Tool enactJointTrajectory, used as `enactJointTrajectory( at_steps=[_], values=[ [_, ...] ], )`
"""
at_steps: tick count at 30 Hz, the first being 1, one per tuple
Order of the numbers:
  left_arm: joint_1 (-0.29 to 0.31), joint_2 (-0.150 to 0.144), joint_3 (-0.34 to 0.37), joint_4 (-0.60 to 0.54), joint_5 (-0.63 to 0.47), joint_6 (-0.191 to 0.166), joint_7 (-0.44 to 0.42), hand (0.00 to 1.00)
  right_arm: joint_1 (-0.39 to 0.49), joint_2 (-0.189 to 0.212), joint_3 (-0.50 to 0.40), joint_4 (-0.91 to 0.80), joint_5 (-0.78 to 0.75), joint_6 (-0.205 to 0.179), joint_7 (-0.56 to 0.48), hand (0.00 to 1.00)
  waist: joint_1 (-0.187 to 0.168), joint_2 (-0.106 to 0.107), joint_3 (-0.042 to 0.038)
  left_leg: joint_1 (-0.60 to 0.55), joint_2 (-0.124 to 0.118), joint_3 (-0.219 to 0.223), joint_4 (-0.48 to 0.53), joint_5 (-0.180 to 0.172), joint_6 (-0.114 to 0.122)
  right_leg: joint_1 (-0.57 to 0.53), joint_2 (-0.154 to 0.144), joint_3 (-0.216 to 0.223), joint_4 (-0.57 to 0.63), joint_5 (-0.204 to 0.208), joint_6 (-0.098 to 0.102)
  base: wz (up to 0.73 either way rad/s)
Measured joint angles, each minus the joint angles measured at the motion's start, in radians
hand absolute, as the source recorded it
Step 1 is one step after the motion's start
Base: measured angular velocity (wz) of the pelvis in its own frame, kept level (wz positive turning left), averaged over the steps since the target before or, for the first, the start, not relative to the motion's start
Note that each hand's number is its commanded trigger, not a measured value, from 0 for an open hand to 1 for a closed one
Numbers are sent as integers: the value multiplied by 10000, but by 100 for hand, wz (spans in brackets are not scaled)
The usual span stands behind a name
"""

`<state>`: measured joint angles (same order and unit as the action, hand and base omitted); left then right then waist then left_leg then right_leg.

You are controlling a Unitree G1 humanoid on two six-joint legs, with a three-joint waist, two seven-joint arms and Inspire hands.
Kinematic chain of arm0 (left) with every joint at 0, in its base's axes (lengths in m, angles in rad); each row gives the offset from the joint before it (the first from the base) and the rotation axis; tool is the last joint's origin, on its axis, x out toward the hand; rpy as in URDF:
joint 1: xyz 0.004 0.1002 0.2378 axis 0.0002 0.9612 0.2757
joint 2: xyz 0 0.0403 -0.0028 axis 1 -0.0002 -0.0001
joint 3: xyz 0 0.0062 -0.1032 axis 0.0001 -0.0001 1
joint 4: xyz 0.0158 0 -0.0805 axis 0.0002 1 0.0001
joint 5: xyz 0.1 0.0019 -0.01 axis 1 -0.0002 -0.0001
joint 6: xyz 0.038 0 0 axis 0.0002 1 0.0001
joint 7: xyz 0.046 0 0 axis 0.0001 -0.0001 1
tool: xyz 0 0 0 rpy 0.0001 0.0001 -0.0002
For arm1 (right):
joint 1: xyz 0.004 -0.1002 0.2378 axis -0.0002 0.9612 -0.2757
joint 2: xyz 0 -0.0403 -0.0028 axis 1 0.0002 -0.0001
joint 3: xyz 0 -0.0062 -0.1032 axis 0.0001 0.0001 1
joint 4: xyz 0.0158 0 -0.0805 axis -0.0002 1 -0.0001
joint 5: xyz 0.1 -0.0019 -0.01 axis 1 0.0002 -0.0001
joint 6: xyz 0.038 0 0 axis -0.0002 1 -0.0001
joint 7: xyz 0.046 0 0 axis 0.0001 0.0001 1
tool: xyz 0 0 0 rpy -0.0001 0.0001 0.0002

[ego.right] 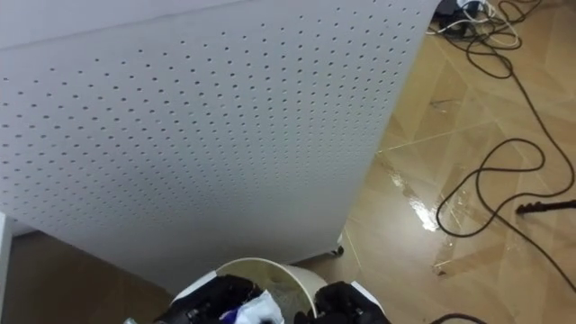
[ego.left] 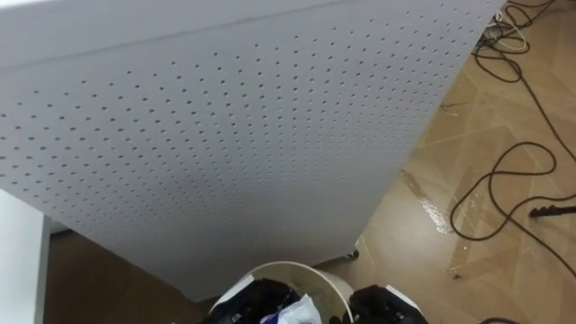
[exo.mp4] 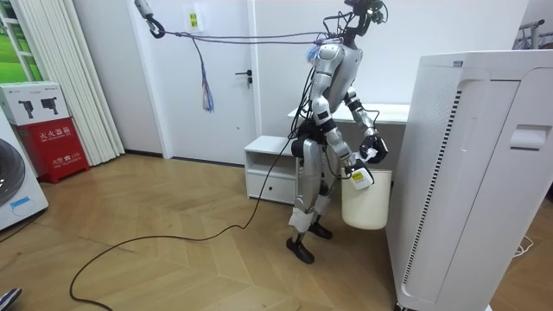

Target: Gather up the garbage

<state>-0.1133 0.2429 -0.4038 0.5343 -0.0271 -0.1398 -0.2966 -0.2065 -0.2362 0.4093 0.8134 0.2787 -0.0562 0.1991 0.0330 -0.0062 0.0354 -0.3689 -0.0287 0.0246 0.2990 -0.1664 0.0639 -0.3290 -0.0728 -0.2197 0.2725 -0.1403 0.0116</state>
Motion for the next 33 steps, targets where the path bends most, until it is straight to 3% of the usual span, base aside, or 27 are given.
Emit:
enactJointTrajectory(
  at_steps=[25, 31, 33],
  values=[
    [300, 125, -455, 393, 11, -7, 6, 0, 45, -164, 13, 389, -55, -91, 17, 100, -7, 131, 16, 128, -10, -77, 213, 1, 0, 179, -35, -16, 190, 8, -27, 0],
    [912, 108, -27, 413, 402, -11, 94, 0, 452, -164, -284, 345, -67, -101, 8, 100, -46, 133, 2, 433, -14, -64, 93, 13, -5, 462, -39, -31, 198, -5, -38, 0],
    [1109, 78, 25, 900, 884, -134, 139, 0, 801, -181, -404, 368, -86, -181, 6, 100, -57, 107, -26, 693, -24, -35, 62, 15, -4, 725, -38, -46, 127, -18, -29, 2]
  ],
)
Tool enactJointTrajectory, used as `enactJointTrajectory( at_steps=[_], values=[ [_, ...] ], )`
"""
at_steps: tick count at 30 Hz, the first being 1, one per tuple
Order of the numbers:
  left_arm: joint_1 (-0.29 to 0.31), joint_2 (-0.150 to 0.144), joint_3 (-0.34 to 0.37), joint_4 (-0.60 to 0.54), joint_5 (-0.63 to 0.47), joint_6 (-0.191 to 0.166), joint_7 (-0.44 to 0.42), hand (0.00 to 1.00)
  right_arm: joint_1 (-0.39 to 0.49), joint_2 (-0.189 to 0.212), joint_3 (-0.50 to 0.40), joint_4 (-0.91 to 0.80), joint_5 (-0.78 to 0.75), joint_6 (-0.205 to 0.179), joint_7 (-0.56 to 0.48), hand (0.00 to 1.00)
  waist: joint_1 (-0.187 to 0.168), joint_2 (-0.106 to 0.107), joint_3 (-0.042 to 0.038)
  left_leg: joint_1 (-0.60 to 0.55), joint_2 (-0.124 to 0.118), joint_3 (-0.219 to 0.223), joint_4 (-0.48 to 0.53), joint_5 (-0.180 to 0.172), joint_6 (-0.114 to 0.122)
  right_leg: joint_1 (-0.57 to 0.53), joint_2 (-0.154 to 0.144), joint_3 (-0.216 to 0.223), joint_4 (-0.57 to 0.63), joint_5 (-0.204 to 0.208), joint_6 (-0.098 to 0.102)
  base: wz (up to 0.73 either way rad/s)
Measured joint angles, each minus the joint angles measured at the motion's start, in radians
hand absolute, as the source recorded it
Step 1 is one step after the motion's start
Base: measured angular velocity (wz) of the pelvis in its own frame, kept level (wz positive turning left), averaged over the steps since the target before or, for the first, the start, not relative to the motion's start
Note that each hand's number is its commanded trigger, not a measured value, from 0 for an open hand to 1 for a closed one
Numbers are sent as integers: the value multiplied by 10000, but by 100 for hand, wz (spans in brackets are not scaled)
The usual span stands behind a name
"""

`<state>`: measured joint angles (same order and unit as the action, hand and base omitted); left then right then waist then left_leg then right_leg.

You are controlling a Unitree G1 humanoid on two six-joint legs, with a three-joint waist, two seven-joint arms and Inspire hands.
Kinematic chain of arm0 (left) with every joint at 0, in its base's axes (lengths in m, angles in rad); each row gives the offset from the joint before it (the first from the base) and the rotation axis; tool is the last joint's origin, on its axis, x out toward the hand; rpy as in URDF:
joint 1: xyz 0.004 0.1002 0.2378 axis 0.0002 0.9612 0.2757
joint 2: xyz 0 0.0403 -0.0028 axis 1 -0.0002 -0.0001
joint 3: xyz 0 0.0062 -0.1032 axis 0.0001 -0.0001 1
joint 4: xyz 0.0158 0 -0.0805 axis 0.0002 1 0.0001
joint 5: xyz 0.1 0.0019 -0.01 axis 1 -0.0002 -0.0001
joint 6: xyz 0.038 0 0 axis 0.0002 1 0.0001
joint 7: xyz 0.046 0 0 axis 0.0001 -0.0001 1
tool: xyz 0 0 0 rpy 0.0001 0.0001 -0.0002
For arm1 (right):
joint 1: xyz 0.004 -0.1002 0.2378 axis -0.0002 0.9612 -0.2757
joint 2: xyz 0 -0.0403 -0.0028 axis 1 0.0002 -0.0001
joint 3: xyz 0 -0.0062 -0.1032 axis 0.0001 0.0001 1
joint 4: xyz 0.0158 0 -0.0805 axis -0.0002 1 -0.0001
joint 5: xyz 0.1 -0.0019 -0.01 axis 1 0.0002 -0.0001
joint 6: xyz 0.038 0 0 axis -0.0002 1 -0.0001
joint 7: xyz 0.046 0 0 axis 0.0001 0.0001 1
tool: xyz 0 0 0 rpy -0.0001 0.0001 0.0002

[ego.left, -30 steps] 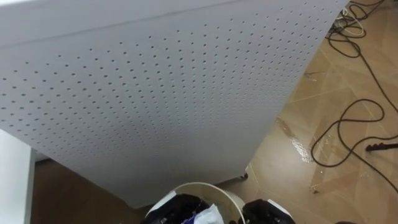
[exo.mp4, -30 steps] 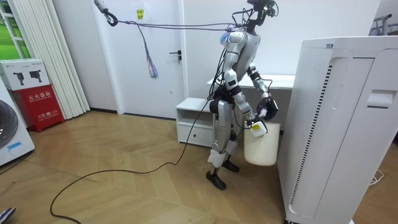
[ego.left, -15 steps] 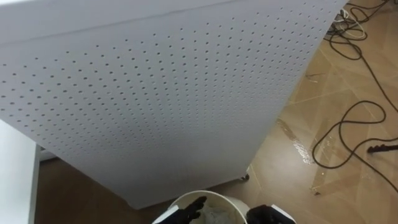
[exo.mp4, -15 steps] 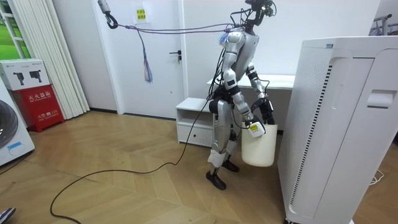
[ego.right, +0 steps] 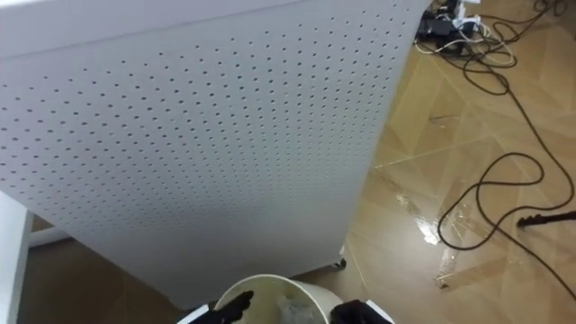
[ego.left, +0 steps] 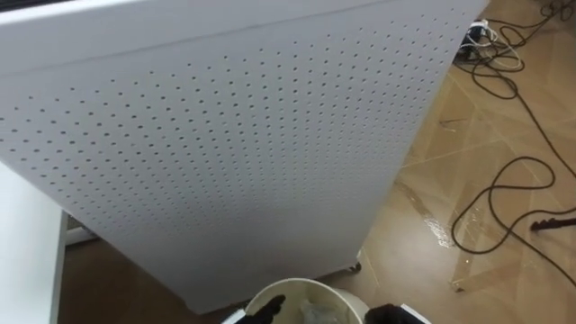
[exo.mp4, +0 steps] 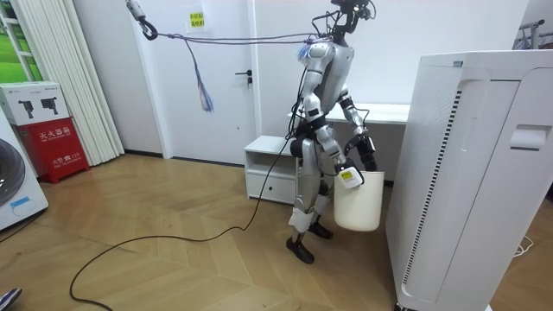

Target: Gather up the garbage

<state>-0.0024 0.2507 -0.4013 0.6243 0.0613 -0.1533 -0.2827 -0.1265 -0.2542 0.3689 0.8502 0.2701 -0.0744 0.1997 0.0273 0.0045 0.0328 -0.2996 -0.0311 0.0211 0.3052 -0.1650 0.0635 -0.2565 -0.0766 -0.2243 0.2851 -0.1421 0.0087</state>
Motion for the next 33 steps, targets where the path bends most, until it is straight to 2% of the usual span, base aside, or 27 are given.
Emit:
enactJointTrajectory(
  at_steps=[3, 7, 10, 13, 14, 17, 18, 22, 24, 25, 29, 33],
  values=[
    [525, 0, 501, 355, 278, -57, 208, 0, 530, -15, -130, -47, -11, -134, 4, 100, -69, -85, -84, 170, 4, 0, -58, -1, -2, 198, 36, 26, -139, -15, -9, 0],
    [1161, -17, 883, 498, 276, -158, 602, 0, 1209, -76, -412, -33, -11, -215, 11, 100, -82, -134, -142, 543, -14, -27, -203, -1, -2, 571, 43, 15, -277, -19, -1, 2],
    [1705, -16, 1078, 766, 51, -319, 1052, 0, 1886, -161, -477, 35, -7, -302, -11, 100, -119, -222, -275, 1170, -18, 2, -503, -2, -6, 1152, 70, 55, -506, -41, 27, -2],
    [1944, -203, 1584, 1687, -423, -599, 1349, 0, 2477, -139, -800, 214, 8, -564, -121, 100, -8, -278, -312, 1901, -11, 85, -822, -9, -30, 1794, 96, 118, -731, -56, 49, -11],
    [2033, -240, 1861, 1979, -543, -675, 1544, 0, 2631, -117, -958, 522, 7, -663, -154, 100, -6, -315, -388, 2130, -6, 88, -921, -16, -40, 2021, 114, 120, -843, -58, 51, 0],
    [2250, -283, 2287, 2751, -1266, -828, 2033, 0, 3051, -29, -1393, 983, 227, -799, -247, 100, -7, -378, -384, 2462, -6, 75, -1044, -36, -65, 2416, 146, 128, -1029, -79, 57, 0],
    [2259, -397, 2373, 2916, -1396, -863, 2325, 0, 3087, 43, -1581, 1124, 407, -854, -249, 100, 0, -381, -384, 2593, 3, 87, -1102, -41, -73, 2469, 162, 191, -1034, -80, 58, -7],
    [2424, -529, 2608, 3499, -1891, -891, 2558, 0, 3191, 376, -2282, 1770, 503, -874, -267, 100, -3, -412, -387, 2766, 27, 138, -1237, -69, -117, 2645, 256, 317, -1190, -73, 54, -9],
    [2363, -806, 3104, 4002, -2025, -870, 2668, 0, 3163, 616, -2792, 2327, 697, -866, -315, 100, 45, -450, -358, 2981, 49, 280, -1364, -86, -141, 2760, 291, 387, -1266, -76, 44, -11],
    [2364, -864, 3222, 4158, -2114, -856, 2674, 0, 3155, 638, -2849, 2442, 796, -856, -351, 100, 57, -446, -371, 3053, 62, 289, -1401, -91, -150, 2803, 305, 443, -1325, -74, 41, -17],
    [2362, -1186, 4025, 4847, -2898, -494, 2692, 0, 3146, 761, -3285, 2968, 970, -761, -463, 100, 38, -391, -362, 3323, 150, 337, -1468, -245, -198, 3119, 392, 620, -1500, -76, 39, -11],
    [2272, -1240, 4456, 5278, -3527, -20, 2682, 0, 2981, 943, -3950, 3545, 995, -593, -568, 100, -33, -356, -342, 3467, 181, 336, -1526, -282, -217, 3205, 442, 738, -1505, -76, 38, -1]
  ],
)
